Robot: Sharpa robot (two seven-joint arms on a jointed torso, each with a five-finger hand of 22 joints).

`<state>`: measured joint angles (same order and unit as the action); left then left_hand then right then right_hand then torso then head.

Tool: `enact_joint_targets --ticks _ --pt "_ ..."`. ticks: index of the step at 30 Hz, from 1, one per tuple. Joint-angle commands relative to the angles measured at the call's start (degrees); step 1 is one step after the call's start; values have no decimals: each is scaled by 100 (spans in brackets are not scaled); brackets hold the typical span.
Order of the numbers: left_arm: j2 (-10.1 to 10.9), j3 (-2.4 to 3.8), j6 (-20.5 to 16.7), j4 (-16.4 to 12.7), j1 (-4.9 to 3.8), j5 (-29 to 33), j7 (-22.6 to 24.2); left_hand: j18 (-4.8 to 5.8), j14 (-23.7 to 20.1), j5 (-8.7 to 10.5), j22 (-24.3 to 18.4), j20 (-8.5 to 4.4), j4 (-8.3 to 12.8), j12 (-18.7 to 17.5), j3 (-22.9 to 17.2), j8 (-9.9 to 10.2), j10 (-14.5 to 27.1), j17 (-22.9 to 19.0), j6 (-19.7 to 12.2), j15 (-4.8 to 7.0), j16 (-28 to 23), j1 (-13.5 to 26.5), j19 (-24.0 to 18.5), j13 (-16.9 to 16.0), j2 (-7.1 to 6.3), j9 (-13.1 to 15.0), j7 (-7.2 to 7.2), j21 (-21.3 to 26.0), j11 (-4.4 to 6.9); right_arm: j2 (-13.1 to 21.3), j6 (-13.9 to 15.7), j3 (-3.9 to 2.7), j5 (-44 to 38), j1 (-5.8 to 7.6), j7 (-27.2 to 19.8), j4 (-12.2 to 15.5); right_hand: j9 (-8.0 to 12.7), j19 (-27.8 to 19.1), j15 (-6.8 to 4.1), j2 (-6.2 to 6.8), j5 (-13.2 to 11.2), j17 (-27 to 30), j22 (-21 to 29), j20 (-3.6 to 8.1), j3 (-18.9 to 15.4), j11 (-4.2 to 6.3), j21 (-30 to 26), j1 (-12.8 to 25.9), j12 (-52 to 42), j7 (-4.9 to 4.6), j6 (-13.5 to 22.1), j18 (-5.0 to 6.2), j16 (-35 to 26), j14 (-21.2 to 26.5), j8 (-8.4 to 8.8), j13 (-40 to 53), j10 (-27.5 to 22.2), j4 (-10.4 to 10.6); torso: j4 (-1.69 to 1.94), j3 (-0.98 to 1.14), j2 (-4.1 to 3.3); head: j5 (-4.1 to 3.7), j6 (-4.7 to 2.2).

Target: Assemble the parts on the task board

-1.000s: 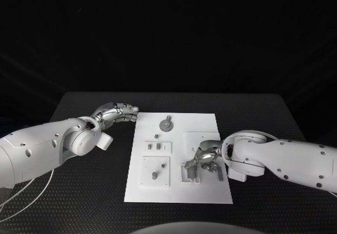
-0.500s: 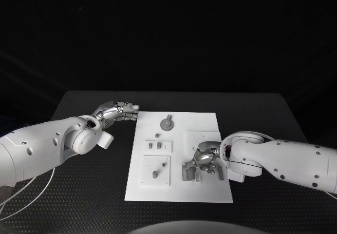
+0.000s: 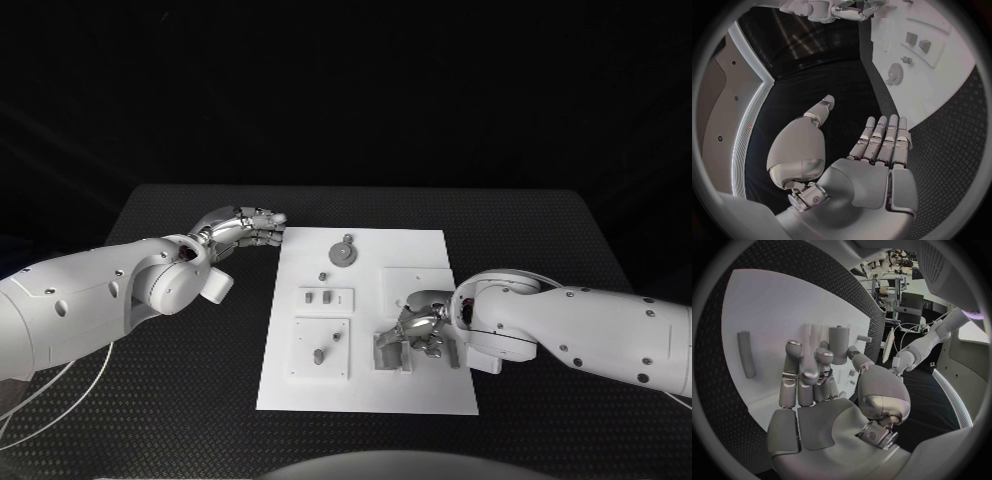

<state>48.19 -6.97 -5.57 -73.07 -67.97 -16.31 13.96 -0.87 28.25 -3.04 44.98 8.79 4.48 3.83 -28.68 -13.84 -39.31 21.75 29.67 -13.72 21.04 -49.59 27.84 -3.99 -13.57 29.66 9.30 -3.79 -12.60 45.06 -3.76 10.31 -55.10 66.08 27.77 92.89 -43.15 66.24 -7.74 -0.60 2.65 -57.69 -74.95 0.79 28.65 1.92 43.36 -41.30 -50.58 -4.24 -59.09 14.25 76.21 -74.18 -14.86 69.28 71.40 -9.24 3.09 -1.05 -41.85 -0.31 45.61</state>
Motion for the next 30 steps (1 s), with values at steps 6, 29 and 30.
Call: enact_joint_targets --ticks 6,29,30 --pt "-1 4 25 -15 -7 36 51 87 -4 -2 10 17 -33 15 20 -35 -5 11 -47 -51 33 -17 -41 -8 50 15 427 -37 -56 -42 -129 6 37 -30 -45 11 13 -10 -17 103 12 22 -86 -22 670 2 -30 134 42 -22 3 75 -12 39 23 -10 -14 -533 0 0 -2 11 15" --pt "9 4 33 -12 -7 36 41 87 -1 -1 16 19 -32 15 32 -47 -7 20 -50 -59 39 -28 -45 -9 72 29 437 -37 -63 -32 284 7 6 -45 -112 28 8 -6 -18 146 13 34 -89 -18 726 2 -36 196 48 -21 -5 75 -8 44 39 -10 -14 -473 -1 2 -1 33 12" --pt "9 4 33 -11 -7 36 40 87 -1 -1 16 19 -32 15 32 -47 -7 20 -50 -59 39 -28 -45 -9 72 29 437 -37 -63 -33 255 7 6 -45 -110 28 8 -6 -18 146 13 34 -89 -18 726 2 -36 196 48 -21 -5 75 -8 44 39 -10 -14 -473 0 2 -1 33 12"
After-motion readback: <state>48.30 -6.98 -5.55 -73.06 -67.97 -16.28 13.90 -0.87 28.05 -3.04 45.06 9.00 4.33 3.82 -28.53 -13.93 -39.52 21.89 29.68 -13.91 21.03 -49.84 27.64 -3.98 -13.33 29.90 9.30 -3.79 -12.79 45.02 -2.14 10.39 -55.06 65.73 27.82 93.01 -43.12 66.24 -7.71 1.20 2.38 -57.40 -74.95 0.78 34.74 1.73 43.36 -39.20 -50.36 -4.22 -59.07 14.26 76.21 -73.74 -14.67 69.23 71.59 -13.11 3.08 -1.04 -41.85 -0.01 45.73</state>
